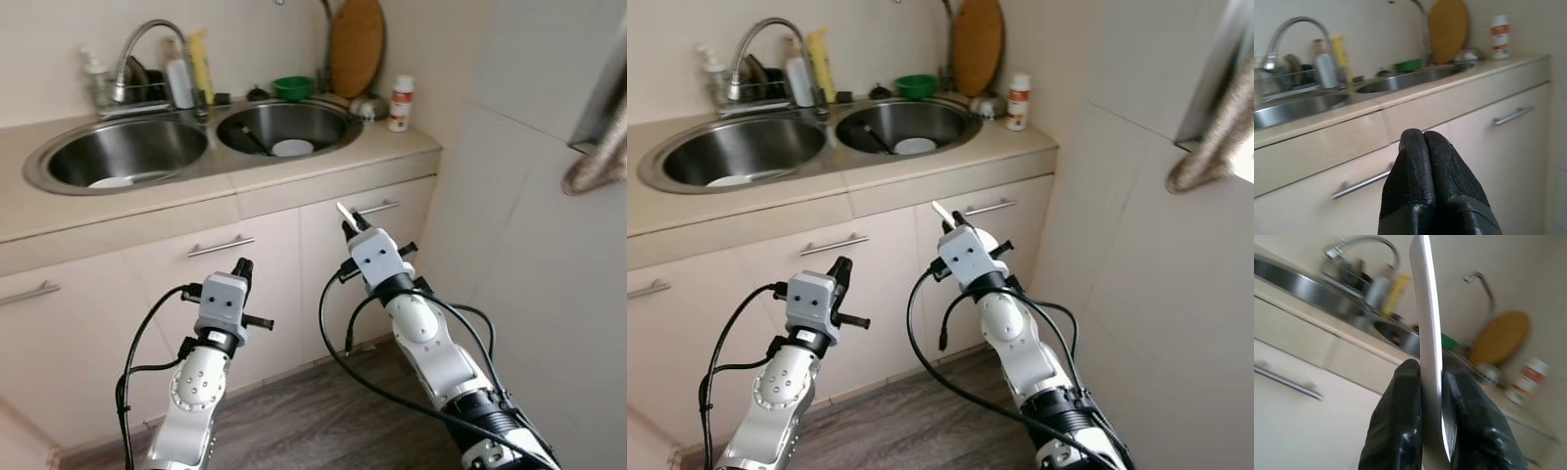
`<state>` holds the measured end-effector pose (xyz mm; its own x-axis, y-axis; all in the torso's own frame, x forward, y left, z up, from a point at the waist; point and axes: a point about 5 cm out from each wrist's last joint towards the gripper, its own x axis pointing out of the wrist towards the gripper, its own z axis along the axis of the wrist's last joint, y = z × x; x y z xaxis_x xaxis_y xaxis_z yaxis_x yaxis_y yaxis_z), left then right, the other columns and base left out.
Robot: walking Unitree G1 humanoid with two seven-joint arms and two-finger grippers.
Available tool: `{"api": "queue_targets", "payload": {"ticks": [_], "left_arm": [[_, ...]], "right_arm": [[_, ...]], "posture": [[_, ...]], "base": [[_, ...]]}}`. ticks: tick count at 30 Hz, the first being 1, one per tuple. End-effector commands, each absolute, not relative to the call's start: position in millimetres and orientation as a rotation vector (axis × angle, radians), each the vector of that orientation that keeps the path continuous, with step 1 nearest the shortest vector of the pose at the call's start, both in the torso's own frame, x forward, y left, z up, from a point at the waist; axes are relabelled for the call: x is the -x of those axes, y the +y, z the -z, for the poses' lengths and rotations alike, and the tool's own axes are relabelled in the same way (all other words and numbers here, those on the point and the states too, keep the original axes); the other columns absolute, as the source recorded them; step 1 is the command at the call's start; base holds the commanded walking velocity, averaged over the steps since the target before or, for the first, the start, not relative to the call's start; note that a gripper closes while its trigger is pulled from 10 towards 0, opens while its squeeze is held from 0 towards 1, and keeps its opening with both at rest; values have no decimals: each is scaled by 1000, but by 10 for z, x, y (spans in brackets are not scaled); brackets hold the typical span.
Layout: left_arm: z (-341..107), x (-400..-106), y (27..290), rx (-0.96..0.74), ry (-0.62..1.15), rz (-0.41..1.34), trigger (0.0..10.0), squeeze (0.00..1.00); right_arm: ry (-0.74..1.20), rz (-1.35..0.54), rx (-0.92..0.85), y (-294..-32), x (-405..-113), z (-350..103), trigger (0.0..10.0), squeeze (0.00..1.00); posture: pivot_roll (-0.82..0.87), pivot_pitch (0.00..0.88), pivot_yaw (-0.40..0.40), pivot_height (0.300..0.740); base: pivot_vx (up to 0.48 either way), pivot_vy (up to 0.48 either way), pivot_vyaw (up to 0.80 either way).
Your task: Kitchen organization
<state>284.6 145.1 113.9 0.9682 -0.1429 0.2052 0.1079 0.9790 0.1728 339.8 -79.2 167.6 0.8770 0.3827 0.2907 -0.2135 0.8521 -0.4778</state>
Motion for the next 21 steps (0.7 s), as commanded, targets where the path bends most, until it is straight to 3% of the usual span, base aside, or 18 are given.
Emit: {"api": "queue_targets", "payload": {"ticks": [1,9,21], "left_arm": [[-1198,-2854,1451,-164,-245,129,10000,0],[-1225,-2866,1431,-162,-257,137,10000,0],[-1279,-2872,1424,-169,-280,136,10000,0]], "right_arm": [[-432,-345,449,-708,-3411,-1786,10000,0],[-465,-339,414,-672,-3448,-1906,10000,0],[-514,-306,368,-662,-3516,-2110,10000,0]], "posture": [[-37,0,15,740],[-36,0,16,740],[-33,0,13,740]], "base": [[416,0,800],[428,0,800],[426,0,0]]}}
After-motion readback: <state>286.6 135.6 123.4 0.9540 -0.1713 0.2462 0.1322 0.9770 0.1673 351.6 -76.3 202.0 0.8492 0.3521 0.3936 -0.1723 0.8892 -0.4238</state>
